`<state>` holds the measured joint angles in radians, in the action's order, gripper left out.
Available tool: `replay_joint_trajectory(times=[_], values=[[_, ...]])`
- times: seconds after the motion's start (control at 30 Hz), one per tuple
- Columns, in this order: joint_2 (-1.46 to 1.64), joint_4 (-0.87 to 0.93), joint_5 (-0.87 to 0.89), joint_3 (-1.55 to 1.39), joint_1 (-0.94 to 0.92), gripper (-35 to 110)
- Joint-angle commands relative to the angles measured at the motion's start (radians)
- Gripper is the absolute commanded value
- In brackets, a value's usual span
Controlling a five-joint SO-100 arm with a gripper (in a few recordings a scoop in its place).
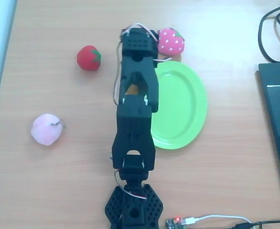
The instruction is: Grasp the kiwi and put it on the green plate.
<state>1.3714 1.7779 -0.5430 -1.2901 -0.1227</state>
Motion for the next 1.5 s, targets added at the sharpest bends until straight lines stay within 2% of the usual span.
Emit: replay_joint_trajectory(times=[0.0, 0.57, 0.93, 1.27, 1.47], values=[[0.080, 0.015, -0.012, -0.051, -0.069, 34], [0.002, 0.015, -0.018, -0.083, -0.278, 38], [-0.190, 0.015, 0.011, 0.058, -0.272, 39], [-0.206, 0.015, 0.009, 0.075, -0.259, 40], [-0.198, 0.015, 0.009, 0.072, -0.256, 46]])
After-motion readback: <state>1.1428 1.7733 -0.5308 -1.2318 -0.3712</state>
